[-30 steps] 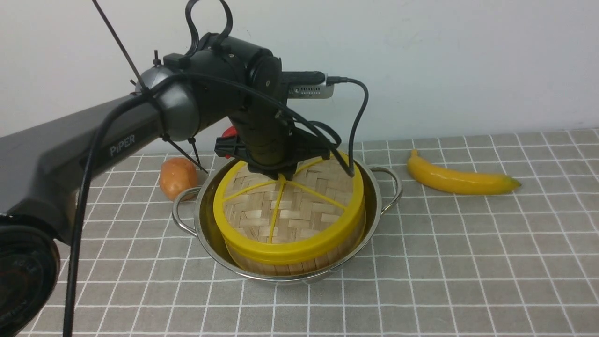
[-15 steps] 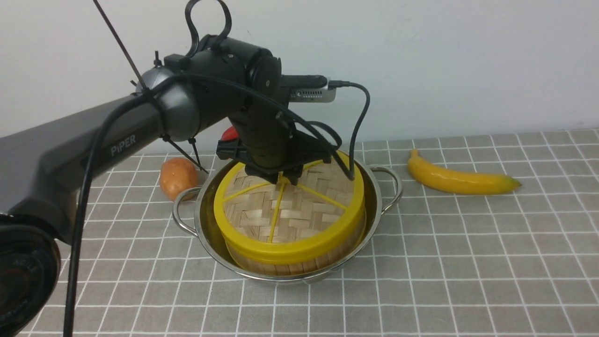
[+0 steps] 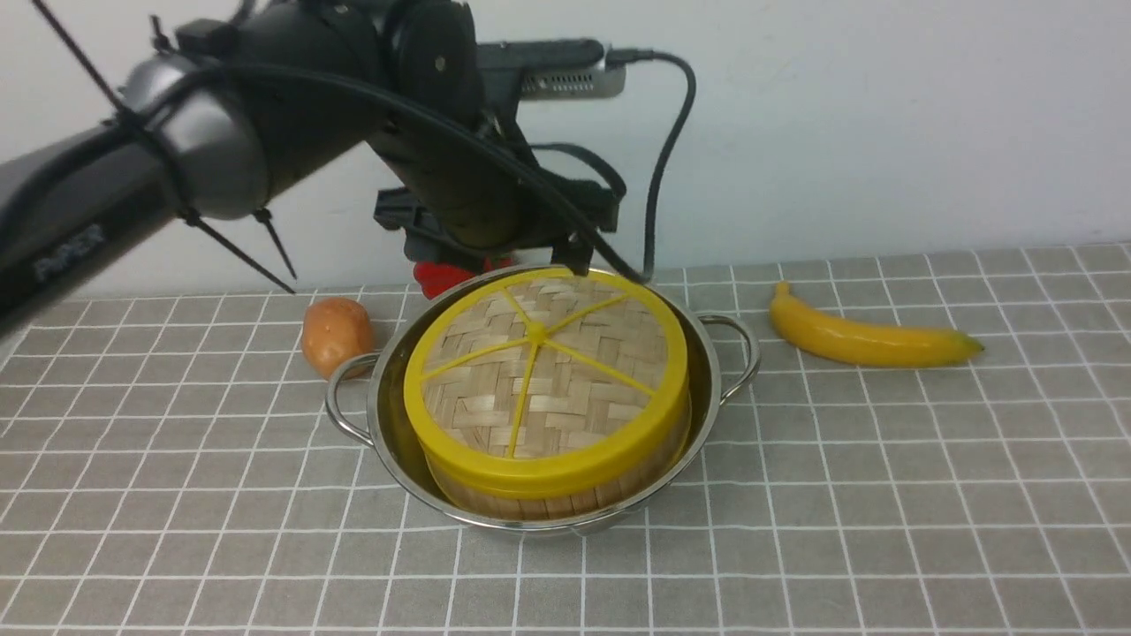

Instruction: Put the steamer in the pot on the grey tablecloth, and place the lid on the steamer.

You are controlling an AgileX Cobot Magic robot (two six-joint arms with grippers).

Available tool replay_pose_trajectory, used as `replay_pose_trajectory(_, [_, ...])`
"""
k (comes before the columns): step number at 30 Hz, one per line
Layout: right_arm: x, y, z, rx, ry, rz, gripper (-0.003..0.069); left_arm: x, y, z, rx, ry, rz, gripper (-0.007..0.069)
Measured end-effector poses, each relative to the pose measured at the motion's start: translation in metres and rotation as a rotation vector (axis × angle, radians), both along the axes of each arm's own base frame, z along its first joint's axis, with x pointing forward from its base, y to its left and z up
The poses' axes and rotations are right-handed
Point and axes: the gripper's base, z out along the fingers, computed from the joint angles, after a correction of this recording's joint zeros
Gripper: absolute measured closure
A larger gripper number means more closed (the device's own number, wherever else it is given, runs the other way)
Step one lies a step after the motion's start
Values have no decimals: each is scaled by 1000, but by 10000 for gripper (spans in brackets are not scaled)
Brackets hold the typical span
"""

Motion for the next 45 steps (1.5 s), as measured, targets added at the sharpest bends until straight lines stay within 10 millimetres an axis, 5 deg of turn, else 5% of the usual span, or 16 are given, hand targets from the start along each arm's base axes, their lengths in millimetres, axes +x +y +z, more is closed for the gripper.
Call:
replay_pose_trajectory(5, [0,0,0,0,0,0,419,-15,6,30,-52,-59,-1,41])
replay_pose_trajectory(17, [0,0,0,0,0,0,419,-18,17,46,37,-186,-43,246])
replay_pose_trajectory(21, [0,0,0,0,0,0,419,-44,40,74,93,-313,-49,296])
replay_pose_trajectory(24, [0,0,0,0,0,0,419,-98,84,111,98,-509,-21,355])
replay_pose_trajectory(27, [0,0,0,0,0,0,419,-139,118,116,88,-628,21,394])
replay_pose_trajectory(28, [0,0,0,0,0,0,419,-166,137,113,77,-698,54,410])
replay_pose_trajectory(30, [0,0,0,0,0,0,419,-180,147,105,74,-715,78,418])
replay_pose_trajectory(34, [0,0,0,0,0,0,419,-232,176,41,84,-720,176,426])
replay_pose_trajectory(38, [0,0,0,0,0,0,419,-277,189,-21,99,-758,237,426])
replay_pose_trajectory(45, [0,0,0,0,0,0,419,-320,193,-86,33,-845,321,414])
